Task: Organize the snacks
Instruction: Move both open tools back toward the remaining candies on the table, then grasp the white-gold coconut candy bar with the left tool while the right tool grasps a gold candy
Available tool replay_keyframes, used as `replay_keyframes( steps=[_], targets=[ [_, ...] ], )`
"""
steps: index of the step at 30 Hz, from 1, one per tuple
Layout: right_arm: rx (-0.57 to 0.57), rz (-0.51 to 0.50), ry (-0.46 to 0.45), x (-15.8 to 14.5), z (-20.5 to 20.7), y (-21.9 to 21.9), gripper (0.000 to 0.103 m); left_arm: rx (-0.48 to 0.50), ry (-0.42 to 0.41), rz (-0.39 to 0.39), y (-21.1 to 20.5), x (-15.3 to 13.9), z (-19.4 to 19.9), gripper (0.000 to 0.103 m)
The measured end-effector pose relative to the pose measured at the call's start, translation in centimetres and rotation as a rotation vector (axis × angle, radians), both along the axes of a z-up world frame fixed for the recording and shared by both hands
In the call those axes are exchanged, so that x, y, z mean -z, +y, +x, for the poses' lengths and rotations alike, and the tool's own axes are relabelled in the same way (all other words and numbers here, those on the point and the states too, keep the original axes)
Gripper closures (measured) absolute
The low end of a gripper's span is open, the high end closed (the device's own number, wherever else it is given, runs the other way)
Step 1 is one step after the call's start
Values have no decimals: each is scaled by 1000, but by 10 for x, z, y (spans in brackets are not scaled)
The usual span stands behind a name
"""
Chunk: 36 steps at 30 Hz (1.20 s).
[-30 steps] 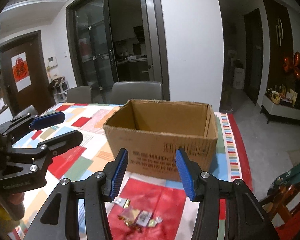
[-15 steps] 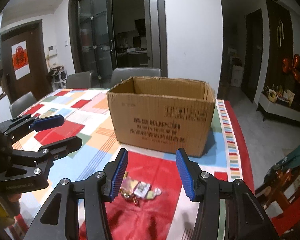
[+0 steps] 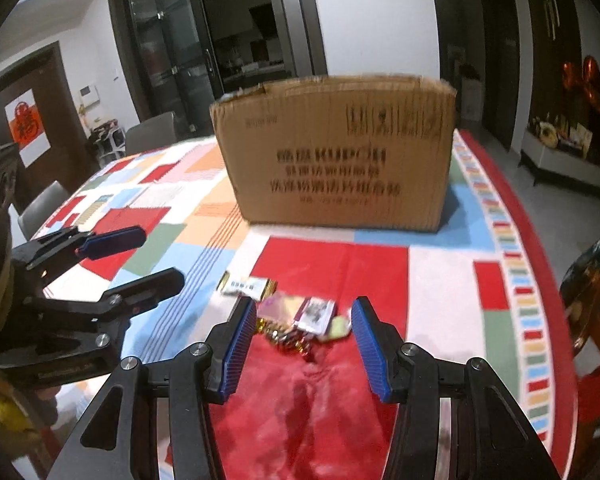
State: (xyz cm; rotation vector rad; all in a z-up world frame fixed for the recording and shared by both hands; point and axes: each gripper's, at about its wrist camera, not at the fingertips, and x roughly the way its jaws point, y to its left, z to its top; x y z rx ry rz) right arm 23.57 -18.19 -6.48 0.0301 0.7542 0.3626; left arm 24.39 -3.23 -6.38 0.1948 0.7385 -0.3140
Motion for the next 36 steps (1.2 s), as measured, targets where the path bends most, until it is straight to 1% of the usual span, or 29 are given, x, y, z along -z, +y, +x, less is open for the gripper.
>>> replay_keyframes(
  steps=[5,9,10,11,14,18,22,26,32,33,34,35,36],
  targets=[
    [7,-16,55,16,6,8,52,32,69,-12,4,23,18,39],
    [48,8,71,21,8,7,52,65,96,5,1,38,27,39],
    [64,19,75,22,9,6,52,69,99,8,1,41,30,39],
    [76,25,78,23,9,6,52,77,105,10,0,45,33,36],
    [100,13,81,27,10,11,52,108,120,12,0,52,44,35],
    [98,-19,85,32,9,19,52,163,109,61,-5,58,54,35],
    [100,3,114,36,12,19,52,206,94,83,-9,60,59,34],
    [106,33,132,39,12,17,52,223,99,79,-12,62,62,34],
    [101,43,143,43,12,18,52,236,108,75,-15,66,63,35],
    [99,44,144,44,12,18,52,237,113,74,-15,67,63,36],
    [97,45,145,44,12,18,52,241,118,67,-15,67,63,40],
    [95,46,145,44,12,18,52,243,127,51,-14,66,63,50],
    [93,49,146,44,11,18,52,240,137,41,-14,66,62,55]
  ],
)
